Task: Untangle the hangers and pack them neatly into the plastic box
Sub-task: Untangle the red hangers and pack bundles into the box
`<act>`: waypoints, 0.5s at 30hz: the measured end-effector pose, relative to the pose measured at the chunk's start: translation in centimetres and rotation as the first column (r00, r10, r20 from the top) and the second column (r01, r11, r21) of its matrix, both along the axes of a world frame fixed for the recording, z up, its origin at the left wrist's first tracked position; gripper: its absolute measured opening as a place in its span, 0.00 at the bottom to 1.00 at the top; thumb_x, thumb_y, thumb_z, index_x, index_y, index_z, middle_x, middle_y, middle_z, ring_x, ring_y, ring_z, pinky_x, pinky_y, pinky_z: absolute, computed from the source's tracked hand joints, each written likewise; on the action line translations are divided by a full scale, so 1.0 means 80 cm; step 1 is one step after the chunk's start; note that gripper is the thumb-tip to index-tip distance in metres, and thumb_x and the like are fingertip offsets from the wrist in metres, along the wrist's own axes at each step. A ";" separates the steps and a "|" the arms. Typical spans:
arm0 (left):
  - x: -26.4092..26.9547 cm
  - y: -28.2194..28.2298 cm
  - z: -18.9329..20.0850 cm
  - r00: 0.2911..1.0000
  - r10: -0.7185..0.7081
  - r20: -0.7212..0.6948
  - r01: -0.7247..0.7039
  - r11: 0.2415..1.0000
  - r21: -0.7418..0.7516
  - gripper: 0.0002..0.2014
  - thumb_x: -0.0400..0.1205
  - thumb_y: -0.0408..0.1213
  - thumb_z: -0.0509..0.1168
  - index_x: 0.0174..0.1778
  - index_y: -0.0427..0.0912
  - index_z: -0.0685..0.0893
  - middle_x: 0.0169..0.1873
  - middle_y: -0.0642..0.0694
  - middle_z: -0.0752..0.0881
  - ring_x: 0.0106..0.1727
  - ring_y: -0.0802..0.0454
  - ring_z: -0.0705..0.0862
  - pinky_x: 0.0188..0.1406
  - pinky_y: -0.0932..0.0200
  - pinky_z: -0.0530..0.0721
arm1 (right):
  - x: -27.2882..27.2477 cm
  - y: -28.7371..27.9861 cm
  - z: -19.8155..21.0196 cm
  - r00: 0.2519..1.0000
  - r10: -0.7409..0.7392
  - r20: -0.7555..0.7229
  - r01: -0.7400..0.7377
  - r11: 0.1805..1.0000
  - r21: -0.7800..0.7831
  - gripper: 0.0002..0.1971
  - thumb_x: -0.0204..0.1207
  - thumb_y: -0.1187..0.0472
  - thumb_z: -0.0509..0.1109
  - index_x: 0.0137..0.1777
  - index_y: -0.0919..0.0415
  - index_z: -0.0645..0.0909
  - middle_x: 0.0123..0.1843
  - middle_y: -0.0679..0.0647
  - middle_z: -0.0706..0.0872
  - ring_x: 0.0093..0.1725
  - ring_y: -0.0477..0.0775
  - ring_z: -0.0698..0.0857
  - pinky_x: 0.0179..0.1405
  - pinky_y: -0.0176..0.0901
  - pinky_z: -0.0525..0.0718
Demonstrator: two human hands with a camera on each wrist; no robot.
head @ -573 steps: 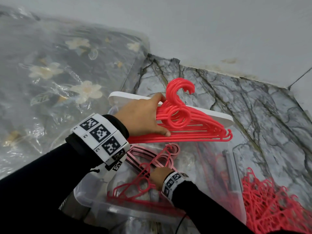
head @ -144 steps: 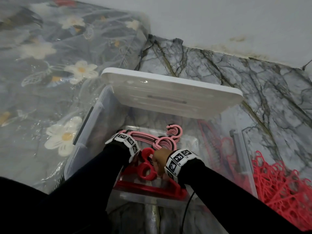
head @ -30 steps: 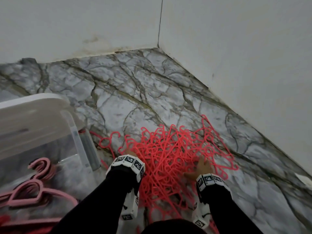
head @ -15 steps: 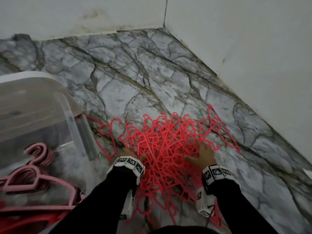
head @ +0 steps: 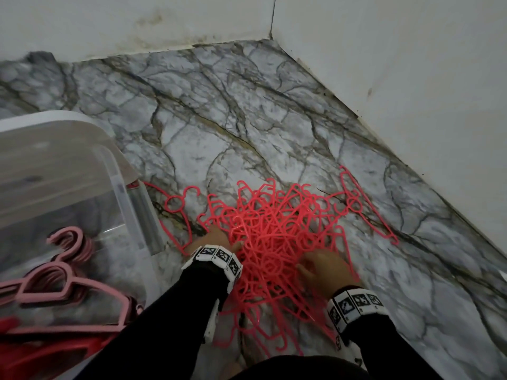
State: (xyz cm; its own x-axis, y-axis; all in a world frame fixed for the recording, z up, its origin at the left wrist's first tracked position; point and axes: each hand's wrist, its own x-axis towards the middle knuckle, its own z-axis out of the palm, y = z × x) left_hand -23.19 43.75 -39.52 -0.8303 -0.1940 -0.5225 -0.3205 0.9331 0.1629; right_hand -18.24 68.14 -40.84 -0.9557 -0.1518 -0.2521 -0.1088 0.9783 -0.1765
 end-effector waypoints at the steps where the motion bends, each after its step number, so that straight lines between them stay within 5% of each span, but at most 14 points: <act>1: -0.004 0.002 0.002 1.000 -0.012 0.000 0.012 0.999 0.033 0.38 0.82 0.58 0.60 0.76 0.30 0.61 0.64 0.35 0.81 0.63 0.38 0.82 0.57 0.48 0.80 | 0.003 -0.002 0.002 1.000 0.016 0.025 -0.014 0.995 -0.101 0.11 0.76 0.48 0.67 0.52 0.52 0.86 0.48 0.51 0.89 0.52 0.54 0.85 0.47 0.38 0.72; 4: -0.011 0.004 0.008 0.998 -0.031 -0.059 0.035 0.997 0.075 0.16 0.86 0.39 0.58 0.64 0.31 0.76 0.59 0.36 0.84 0.59 0.39 0.84 0.54 0.51 0.81 | -0.001 0.000 0.006 0.993 -0.114 -0.010 0.106 0.954 -0.280 0.15 0.72 0.51 0.74 0.55 0.58 0.85 0.51 0.55 0.87 0.55 0.56 0.83 0.52 0.38 0.73; 8: -0.017 0.007 0.014 0.988 0.133 -0.076 -0.117 0.977 0.180 0.11 0.84 0.37 0.62 0.39 0.33 0.79 0.38 0.40 0.83 0.41 0.42 0.83 0.44 0.54 0.77 | -0.014 0.008 0.001 0.933 -0.359 0.009 0.353 0.912 -0.208 0.41 0.60 0.39 0.80 0.69 0.62 0.73 0.66 0.60 0.77 0.70 0.60 0.73 0.71 0.49 0.70; 9: -0.018 0.008 0.015 0.983 0.170 -0.073 -0.152 0.966 0.207 0.10 0.82 0.37 0.64 0.39 0.34 0.79 0.37 0.40 0.83 0.41 0.41 0.83 0.43 0.54 0.77 | -0.015 0.007 -0.003 0.925 -0.374 0.063 0.379 0.905 -0.191 0.45 0.59 0.37 0.79 0.72 0.61 0.70 0.69 0.60 0.76 0.72 0.60 0.72 0.71 0.50 0.70; 12: -0.019 0.008 0.014 0.948 0.303 -0.095 -0.248 0.894 0.372 0.17 0.77 0.36 0.69 0.59 0.35 0.79 0.52 0.37 0.86 0.58 0.39 0.84 0.54 0.54 0.78 | -0.017 0.000 -0.014 0.910 -0.388 0.147 0.408 0.901 -0.149 0.49 0.60 0.34 0.77 0.76 0.60 0.64 0.75 0.58 0.70 0.75 0.58 0.71 0.71 0.52 0.72; 15: -0.018 0.007 0.017 0.897 0.432 -0.092 -0.324 0.784 0.530 0.23 0.72 0.31 0.73 0.63 0.37 0.77 0.52 0.39 0.88 0.57 0.43 0.85 0.56 0.57 0.78 | -0.021 -0.001 -0.017 0.896 -0.424 0.128 0.439 0.889 -0.130 0.49 0.59 0.33 0.77 0.75 0.60 0.65 0.75 0.58 0.71 0.74 0.59 0.71 0.70 0.54 0.74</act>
